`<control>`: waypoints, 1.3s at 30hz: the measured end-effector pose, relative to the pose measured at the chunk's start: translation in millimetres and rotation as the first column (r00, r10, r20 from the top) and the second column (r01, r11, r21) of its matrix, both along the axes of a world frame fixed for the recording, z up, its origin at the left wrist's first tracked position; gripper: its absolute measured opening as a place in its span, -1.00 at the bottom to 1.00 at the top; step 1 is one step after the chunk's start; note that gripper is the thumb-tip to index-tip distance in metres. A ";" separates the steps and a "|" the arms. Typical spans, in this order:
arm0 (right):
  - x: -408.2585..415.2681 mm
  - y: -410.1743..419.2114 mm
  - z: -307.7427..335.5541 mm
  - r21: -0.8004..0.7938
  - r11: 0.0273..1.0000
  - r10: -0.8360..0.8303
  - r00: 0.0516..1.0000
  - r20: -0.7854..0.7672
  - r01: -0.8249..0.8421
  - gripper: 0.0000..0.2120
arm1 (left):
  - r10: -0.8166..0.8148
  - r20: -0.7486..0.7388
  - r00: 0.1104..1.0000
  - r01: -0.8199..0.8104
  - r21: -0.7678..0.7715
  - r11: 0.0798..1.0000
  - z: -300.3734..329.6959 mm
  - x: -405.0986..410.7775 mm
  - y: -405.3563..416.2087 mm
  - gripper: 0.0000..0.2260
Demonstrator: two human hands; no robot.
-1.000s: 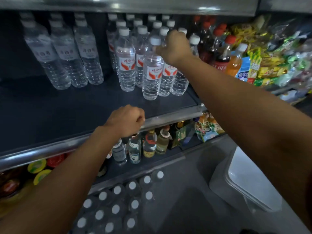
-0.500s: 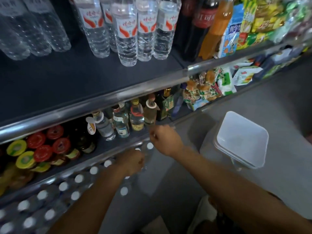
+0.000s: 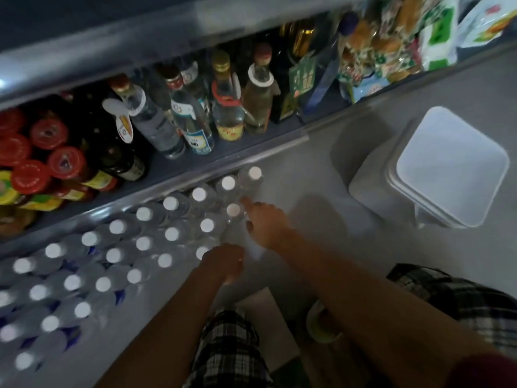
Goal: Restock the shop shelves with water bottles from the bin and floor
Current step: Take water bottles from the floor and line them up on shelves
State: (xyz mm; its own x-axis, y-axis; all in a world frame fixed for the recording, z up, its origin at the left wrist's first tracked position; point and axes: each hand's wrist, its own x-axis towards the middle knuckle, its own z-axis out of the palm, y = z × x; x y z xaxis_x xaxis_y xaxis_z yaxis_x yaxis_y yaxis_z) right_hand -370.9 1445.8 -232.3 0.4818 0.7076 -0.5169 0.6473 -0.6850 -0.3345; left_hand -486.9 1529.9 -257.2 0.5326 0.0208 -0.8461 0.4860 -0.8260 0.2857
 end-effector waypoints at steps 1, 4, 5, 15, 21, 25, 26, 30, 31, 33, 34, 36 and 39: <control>0.6 4.1 -5.7 0.014 1.000 0.011 1.000 0.009 -0.011 -0.43 | -0.001 -0.020 1.000 0.001 -0.005 1.000 -7.0 -2.6 -1.4 -0.74; 1.0 13.8 -17.5 0.042 0.995 0.088 0.996 0.029 -0.089 -0.40 | 0.000 -0.035 0.999 0.000 0.001 1.000 -21.1 -10.1 -5.7 -0.74; 0.8 16.9 -22.0 0.048 0.993 0.110 0.993 0.035 -0.112 -0.42 | 0.008 -0.030 1.000 -0.008 0.000 1.000 -25.8 -12.9 -6.5 -0.75; 4.4 35.8 -46.4 0.020 0.989 0.147 0.988 0.057 -0.148 -0.47 | -0.027 -0.032 0.999 0.027 0.019 0.999 -41.3 -19.9 -4.9 -0.79; 3.4 32.0 -40.7 -0.003 0.995 0.104 0.994 -0.036 -0.105 -0.47 | -0.030 0.000 1.000 0.030 0.016 0.999 -30.8 -16.8 -1.4 -0.77; 2.1 17.3 -22.4 -0.015 0.997 0.082 0.996 0.023 -0.082 -0.50 | -0.035 0.040 0.999 0.033 0.042 0.999 -10.1 -7.6 0.0 -0.77; 2.1 14.4 -15.6 -0.011 0.997 0.077 0.997 0.030 -0.077 -0.50 | -0.036 0.054 0.998 0.033 0.054 0.998 -2.9 -4.8 0.2 -0.77; 3.9 2.3 20.3 0.012 1.000 0.023 0.998 0.055 -0.023 -0.55 | -0.072 0.117 0.991 0.061 0.096 0.993 31.7 6.2 3.1 -0.76; 5.3 -1.2 31.6 0.013 1.000 0.009 0.998 0.065 -0.010 -0.54 | -0.077 0.142 0.987 0.062 0.112 0.992 42.4 8.6 4.4 -0.76; 8.7 -6.5 58.3 0.020 1.000 -0.020 0.997 0.075 0.019 -0.53 | -0.076 0.204 0.976 0.049 0.138 0.989 65.9 13.4 8.7 -0.77; 11.1 -8.2 73.3 0.030 0.999 -0.038 0.997 0.074 0.036 -0.53 | -0.076 0.237 0.969 0.041 0.150 0.988 78.3 15.4 11.5 -0.78; 16.8 -10.0 107.0 0.065 0.995 -0.074 0.994 0.079 0.069 -0.51 | -0.078 0.310 0.948 0.028 0.164 0.986 105.1 20.3 19.6 -0.78; 25.1 -10.2 162.0 0.172 0.978 -0.133 0.986 0.101 0.114 -0.63 | -0.093 0.393 0.915 0.021 0.183 0.983 147.7 29.5 34.3 -0.81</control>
